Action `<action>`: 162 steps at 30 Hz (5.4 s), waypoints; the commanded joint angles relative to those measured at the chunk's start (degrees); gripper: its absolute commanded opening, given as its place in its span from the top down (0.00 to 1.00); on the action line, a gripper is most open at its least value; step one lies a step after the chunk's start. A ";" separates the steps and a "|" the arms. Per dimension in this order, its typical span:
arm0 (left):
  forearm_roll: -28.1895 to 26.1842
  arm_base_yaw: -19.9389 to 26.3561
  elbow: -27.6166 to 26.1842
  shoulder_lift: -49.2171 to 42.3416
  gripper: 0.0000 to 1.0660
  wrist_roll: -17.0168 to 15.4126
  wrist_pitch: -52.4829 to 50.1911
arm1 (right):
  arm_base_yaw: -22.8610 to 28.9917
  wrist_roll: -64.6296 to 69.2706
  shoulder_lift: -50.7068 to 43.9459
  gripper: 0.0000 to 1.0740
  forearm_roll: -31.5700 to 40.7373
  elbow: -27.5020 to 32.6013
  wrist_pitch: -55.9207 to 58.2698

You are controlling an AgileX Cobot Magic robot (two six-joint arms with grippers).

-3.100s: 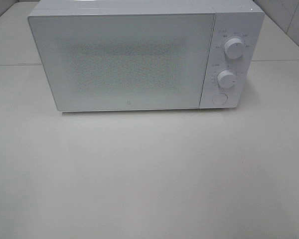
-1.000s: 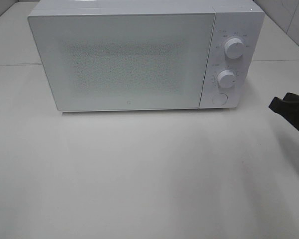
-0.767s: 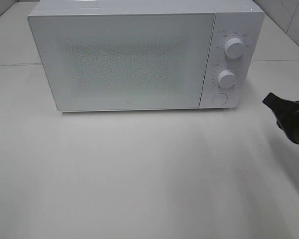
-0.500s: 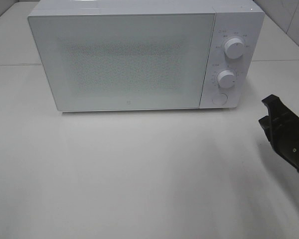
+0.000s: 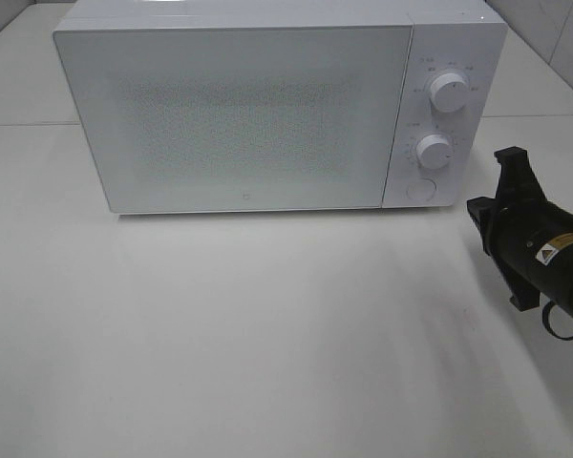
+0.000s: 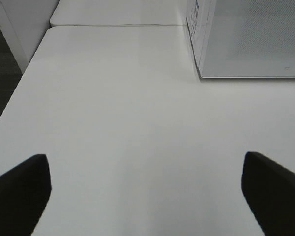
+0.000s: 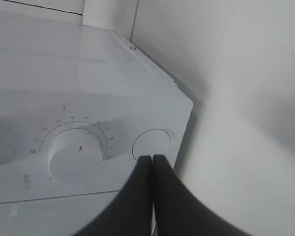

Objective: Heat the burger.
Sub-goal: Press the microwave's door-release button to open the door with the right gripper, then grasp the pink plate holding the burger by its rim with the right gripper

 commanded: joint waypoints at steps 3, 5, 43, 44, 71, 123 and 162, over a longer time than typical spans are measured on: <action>0.11 0.11 0.11 -0.34 0.05 -0.29 -0.11 | 0.23 0.63 0.34 1.00 -0.80 -3.67 6.53; 0.11 0.11 0.11 -0.34 0.05 -0.29 -0.11 | 0.23 0.80 0.92 1.00 -0.86 -4.81 8.14; 0.11 0.11 0.11 -0.34 0.05 -0.29 -0.11 | 0.06 6.82 10.49 1.00 -2.92 -20.74 14.38; 0.11 0.11 0.11 -0.34 0.05 -0.29 -0.11 | 0.06 6.82 10.66 1.00 -2.92 -21.20 14.38; 0.11 0.11 0.11 -0.34 0.05 -0.29 -0.11 | 0.06 5.21 10.89 1.00 1.09 -24.12 8.02; 0.11 0.11 0.11 -0.34 0.05 -0.29 -0.11 | 0.69 12.72 8.37 1.00 0.34 -25.55 14.38; 0.11 0.11 0.11 -0.34 0.05 -0.29 -0.11 | 0.80 14.90 4.07 1.00 -2.01 -11.97 14.15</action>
